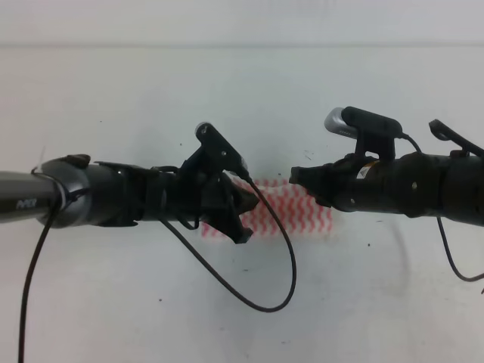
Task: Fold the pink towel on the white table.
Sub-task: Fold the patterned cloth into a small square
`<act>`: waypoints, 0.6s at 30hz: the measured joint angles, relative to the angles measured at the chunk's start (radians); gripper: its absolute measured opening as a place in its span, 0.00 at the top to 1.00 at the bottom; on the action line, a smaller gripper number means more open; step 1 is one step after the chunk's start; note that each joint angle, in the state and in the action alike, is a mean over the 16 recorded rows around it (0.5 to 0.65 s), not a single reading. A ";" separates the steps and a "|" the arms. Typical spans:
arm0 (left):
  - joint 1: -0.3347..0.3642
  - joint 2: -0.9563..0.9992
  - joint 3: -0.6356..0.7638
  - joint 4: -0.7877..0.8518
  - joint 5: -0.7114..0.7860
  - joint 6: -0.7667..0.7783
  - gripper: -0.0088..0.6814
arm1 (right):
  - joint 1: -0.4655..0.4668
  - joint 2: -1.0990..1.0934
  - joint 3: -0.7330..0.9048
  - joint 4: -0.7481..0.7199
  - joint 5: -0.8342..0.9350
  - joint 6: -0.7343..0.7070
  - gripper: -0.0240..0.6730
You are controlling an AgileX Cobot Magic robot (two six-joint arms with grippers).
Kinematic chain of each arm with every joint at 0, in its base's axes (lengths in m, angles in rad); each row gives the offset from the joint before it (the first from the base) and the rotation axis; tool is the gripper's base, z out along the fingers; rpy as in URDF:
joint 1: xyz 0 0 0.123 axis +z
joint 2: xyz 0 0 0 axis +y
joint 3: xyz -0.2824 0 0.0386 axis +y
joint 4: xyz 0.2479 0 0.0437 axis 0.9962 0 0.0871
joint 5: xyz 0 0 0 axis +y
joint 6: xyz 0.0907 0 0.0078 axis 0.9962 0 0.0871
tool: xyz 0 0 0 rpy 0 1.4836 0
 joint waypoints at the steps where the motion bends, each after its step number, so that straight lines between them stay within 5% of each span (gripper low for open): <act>1: 0.000 0.002 -0.001 -0.009 0.005 0.011 0.99 | 0.000 0.000 0.000 0.000 0.000 0.000 0.97; 18: 0.000 0.055 -0.053 -0.051 0.039 0.079 0.99 | 0.000 0.001 0.000 0.000 0.001 0.000 0.97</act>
